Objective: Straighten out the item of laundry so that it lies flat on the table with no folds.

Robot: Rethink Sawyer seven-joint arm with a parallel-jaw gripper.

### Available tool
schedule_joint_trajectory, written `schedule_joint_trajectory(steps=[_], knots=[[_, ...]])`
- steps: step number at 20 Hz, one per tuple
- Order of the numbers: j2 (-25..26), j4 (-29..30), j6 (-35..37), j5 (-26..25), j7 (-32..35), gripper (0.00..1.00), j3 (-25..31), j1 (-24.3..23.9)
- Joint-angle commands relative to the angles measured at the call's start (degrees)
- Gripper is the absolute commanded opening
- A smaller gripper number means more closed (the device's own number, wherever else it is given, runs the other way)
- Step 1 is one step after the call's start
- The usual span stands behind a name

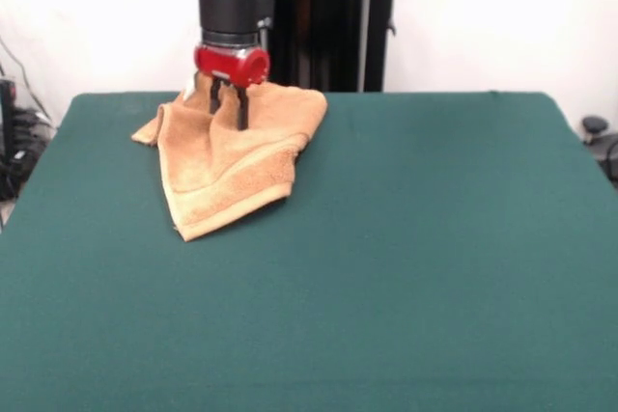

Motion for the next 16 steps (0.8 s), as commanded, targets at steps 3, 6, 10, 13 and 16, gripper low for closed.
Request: schedule_joint_trajectory(steps=[3, 6, 10, 13, 16], knots=[[4.52, -5.29, 10.17, 0.27, 1.83, 1.0, 7.93, 0.07], [4.97, -5.47, 9.06, 0.53, 2.11, 1.0, 7.27, 0.64], [5.65, -5.52, 8.99, 0.42, 2.25, 1.0, 7.71, 0.22], [5.95, -5.68, 9.61, 0.53, 2.11, 1.0, 7.82, 0.17], [6.05, -5.72, 10.17, 0.68, 2.04, 1.0, 7.93, 0.06]])
